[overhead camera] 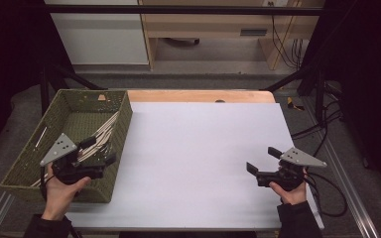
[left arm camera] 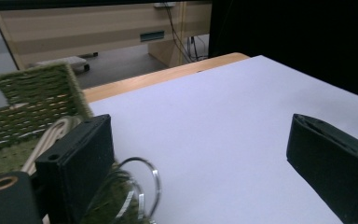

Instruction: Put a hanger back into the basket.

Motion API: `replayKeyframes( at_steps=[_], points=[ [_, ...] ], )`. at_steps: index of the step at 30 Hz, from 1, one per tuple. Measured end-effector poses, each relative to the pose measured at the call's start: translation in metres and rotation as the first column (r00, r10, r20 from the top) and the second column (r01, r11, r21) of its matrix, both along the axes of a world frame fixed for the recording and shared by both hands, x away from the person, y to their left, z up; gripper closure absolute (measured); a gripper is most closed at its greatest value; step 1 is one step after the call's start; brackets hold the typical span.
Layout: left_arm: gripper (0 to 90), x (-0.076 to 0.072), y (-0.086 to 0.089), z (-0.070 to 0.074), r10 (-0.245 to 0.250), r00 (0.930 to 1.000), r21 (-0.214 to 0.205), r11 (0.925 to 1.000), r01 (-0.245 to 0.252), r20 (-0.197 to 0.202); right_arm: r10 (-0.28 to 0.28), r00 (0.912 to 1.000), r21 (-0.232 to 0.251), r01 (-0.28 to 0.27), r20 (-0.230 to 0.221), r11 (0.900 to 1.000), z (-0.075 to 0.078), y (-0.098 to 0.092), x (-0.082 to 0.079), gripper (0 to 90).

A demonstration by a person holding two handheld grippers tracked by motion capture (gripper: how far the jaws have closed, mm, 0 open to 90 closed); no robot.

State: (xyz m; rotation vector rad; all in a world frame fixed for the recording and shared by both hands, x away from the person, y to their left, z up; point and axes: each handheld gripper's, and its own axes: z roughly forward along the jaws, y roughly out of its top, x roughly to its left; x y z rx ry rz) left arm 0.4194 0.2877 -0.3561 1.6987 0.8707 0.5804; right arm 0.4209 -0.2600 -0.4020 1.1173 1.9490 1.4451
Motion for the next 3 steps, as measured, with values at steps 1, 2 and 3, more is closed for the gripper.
replayKeyframes(
  at_steps=[1,2,3],
  points=[
    [7.3,-0.0007,-0.0031,-0.0017,-0.006,1.0,-0.005,1.0,0.006,-0.001,0.0,1.0,0.0,0.0,0.004,1.0,0.0006,-0.001,-0.0002,3.3],
    [7.3,-0.0015,-0.006,-0.0035,-0.008,1.0,-0.007,0.9999,0.008,-0.002,-0.001,1.0,0.005,0.001,0.004,1.0,0.0016,-0.0021,-0.0009,3.3],
    [7.3,-0.0021,-0.009,-0.0051,-0.012,0.9999,-0.013,0.9998,0.012,-0.004,-0.001,1.0,0.008,0.001,0.007,1.0,0.0024,-0.003,-0.0014,3.3]
  ],
)
